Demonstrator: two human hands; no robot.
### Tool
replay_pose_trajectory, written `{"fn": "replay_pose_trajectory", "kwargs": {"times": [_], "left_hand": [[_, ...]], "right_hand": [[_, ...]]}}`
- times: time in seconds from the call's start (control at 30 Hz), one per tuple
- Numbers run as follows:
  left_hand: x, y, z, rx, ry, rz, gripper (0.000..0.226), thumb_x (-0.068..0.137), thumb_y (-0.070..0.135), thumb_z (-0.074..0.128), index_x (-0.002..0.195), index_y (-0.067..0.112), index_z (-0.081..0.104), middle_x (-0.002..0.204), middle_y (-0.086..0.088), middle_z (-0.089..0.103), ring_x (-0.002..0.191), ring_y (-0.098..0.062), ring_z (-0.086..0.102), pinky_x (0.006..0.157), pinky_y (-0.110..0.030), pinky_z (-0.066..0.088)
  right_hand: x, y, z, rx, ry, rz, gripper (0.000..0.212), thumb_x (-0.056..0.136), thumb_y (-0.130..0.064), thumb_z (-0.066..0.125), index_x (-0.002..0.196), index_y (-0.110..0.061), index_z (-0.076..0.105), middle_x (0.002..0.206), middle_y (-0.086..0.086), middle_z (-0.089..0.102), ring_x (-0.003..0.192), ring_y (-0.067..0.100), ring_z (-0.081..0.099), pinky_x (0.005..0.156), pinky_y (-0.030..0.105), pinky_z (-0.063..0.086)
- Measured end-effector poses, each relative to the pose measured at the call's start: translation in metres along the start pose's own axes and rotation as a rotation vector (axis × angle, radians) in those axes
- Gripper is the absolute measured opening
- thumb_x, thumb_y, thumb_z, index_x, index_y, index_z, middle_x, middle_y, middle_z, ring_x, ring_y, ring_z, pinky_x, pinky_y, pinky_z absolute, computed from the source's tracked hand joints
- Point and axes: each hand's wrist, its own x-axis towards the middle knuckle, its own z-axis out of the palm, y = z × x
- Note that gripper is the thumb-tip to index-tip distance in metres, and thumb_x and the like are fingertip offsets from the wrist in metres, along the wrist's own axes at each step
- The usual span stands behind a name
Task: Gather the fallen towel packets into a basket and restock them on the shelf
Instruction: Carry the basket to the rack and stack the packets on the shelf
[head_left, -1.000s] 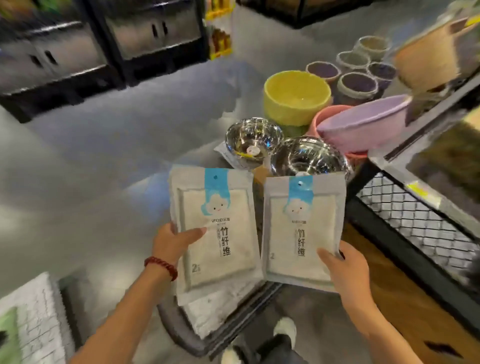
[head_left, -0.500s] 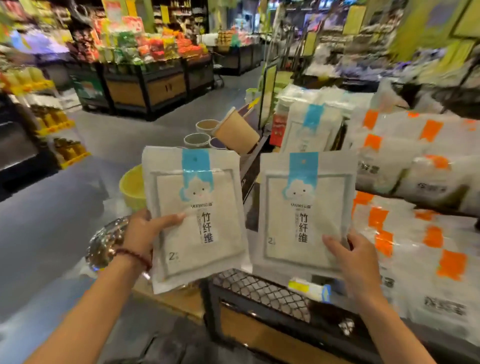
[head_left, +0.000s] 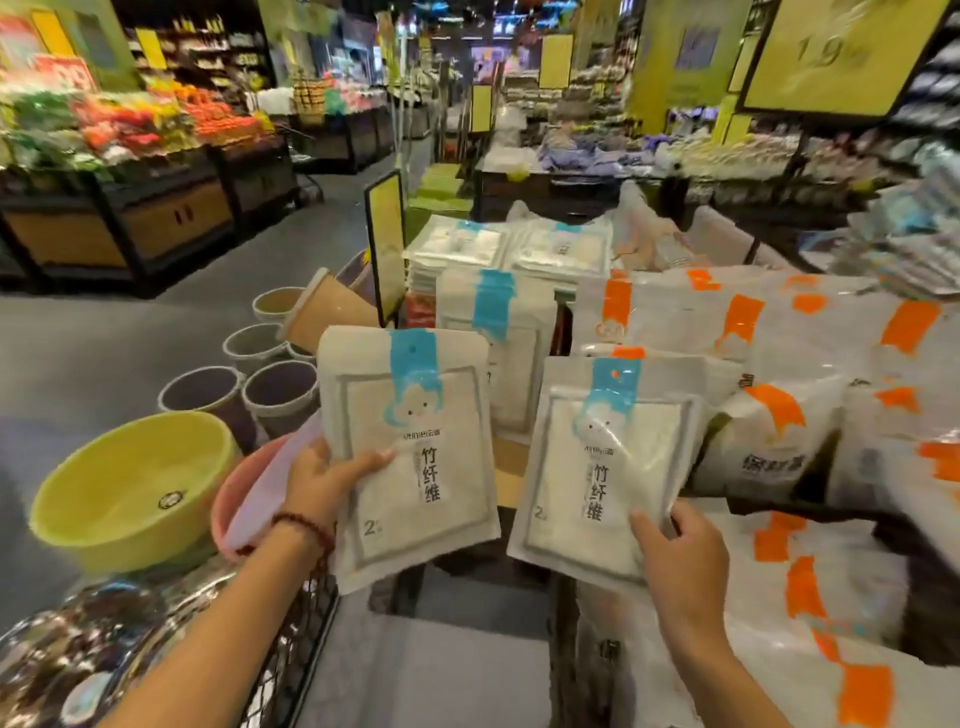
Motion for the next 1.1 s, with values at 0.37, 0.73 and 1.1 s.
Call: {"fn": "replay_pose_trajectory", "kwargs": {"times": [0.37,0.73,1.1], "left_hand": [[0.174,-0.026,0.048,0.114,-0.278,-0.028,0.028,0.072,0.006,0.076,0.095,0.018,0.065,0.084,0.006,0.074,0.080,-0.012,0.071,0.061,-0.027,0.058],[0.247,-0.092,0.083,0.295,-0.294,0.008,0.058,0.076,0.012,0.075,0.127,0.011,0.047,0.116,-0.002,0.058,0.105,-0.018,0.055,0.088,-0.037,0.048],[0.226,-0.119,0.073,0.289,-0.322,-0.035,0.080,0.067,-0.012,0.073,0.130,0.014,0.031,0.112,0.001,0.051,0.102,-0.015,0.053,0.085,-0.029,0.048]], "right_hand": [[0.019,-0.023,0.068,-0.269,0.224,0.090,0.004,0.086,-0.017,0.061,0.082,-0.018,0.060,0.081,0.000,0.060,0.068,0.010,0.051,0.047,0.018,0.030],[0.030,-0.020,0.114,-0.371,0.305,0.139,0.017,0.081,-0.012,0.063,0.072,-0.025,0.056,0.069,-0.013,0.053,0.065,0.000,0.048,0.048,0.020,0.032],[0.026,-0.018,0.118,-0.362,0.287,0.129,0.011,0.084,-0.013,0.063,0.080,-0.023,0.060,0.072,-0.019,0.053,0.067,-0.004,0.049,0.050,0.012,0.029]]}}
